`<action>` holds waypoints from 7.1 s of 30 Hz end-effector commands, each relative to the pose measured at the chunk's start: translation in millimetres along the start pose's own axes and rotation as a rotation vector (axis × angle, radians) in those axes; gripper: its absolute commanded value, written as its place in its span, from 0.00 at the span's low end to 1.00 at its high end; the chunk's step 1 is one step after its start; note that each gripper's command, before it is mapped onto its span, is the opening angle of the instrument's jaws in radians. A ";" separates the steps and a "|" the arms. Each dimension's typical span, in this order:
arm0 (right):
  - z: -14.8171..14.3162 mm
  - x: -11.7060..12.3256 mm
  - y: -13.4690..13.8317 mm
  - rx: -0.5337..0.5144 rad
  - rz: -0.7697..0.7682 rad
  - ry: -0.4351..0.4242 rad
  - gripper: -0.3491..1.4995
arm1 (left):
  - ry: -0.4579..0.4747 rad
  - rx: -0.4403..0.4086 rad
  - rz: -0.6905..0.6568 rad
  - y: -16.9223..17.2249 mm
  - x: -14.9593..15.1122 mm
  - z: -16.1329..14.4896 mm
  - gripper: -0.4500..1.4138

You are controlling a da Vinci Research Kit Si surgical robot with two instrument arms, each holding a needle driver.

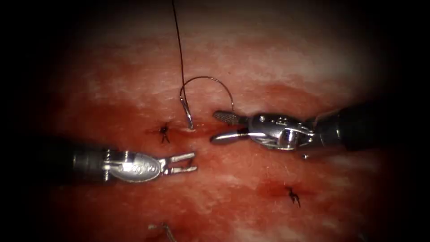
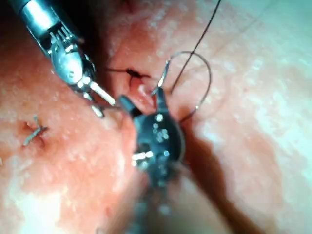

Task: Wound Closure

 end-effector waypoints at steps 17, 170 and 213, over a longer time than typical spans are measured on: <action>0.7 -2.5 -2.3 0.098 -0.003 -0.041 0.86 | 0.088 -0.161 -0.409 -2.9 1.2 0.4 0.00; 4.3 -6.9 -3.7 0.024 -0.113 -0.134 0.00 | 0.057 -0.165 0.180 0.1 20.6 -12.8 0.00; 4.0 -4.7 -4.2 -0.009 -0.230 -0.086 0.85 | 0.004 0.030 0.134 0.0 15.6 -22.6 0.00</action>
